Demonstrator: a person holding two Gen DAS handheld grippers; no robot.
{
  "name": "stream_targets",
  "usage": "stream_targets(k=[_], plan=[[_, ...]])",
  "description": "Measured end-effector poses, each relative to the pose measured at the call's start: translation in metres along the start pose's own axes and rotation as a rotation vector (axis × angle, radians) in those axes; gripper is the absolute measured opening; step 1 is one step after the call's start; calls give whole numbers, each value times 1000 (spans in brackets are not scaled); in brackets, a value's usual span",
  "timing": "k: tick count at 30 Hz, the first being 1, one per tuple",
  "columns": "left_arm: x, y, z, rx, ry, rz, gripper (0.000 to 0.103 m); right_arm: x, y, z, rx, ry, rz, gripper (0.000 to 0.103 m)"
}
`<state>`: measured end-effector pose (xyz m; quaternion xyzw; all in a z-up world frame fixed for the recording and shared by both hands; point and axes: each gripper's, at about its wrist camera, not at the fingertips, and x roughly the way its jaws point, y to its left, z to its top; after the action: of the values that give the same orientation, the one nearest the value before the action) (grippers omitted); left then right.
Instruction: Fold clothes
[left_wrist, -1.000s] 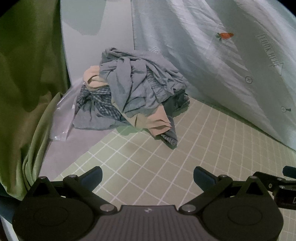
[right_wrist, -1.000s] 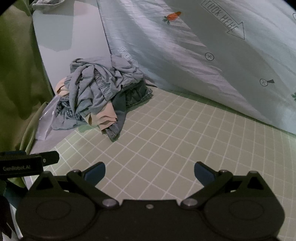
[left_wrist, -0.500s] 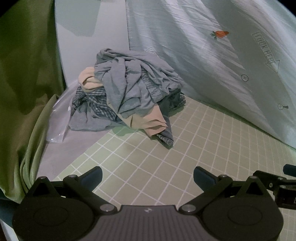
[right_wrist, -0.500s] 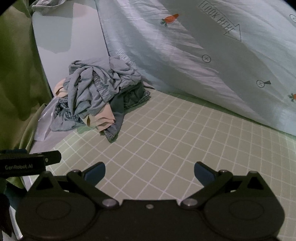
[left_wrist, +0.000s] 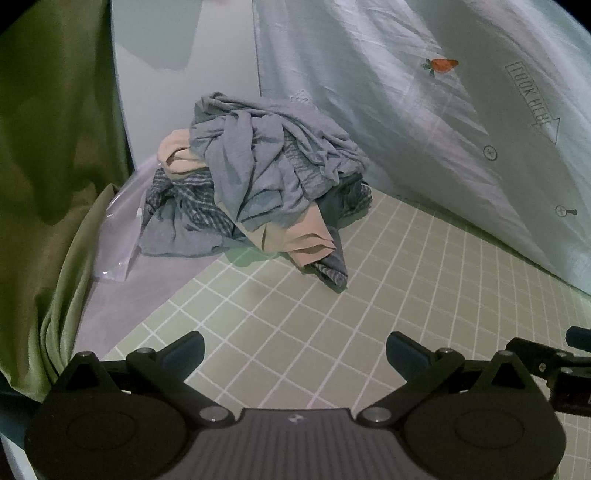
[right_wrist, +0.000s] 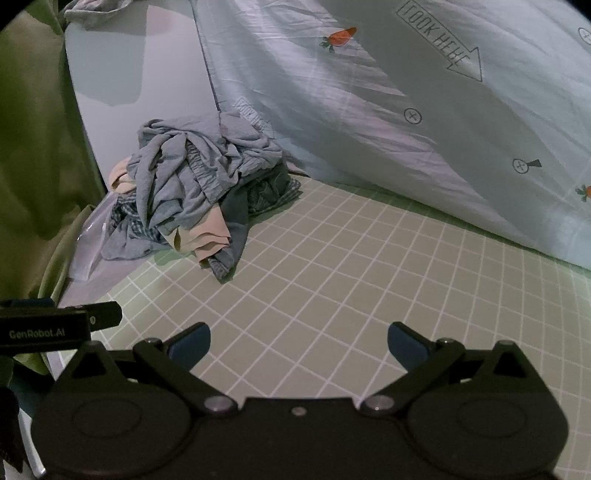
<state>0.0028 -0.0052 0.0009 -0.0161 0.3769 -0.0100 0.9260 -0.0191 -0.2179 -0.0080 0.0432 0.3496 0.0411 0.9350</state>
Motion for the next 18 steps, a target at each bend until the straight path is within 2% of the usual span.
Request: stream_targets(k=[18], plan=[[6, -2, -5, 9, 2, 5, 103, 3, -2, 1, 2, 11, 0, 103]])
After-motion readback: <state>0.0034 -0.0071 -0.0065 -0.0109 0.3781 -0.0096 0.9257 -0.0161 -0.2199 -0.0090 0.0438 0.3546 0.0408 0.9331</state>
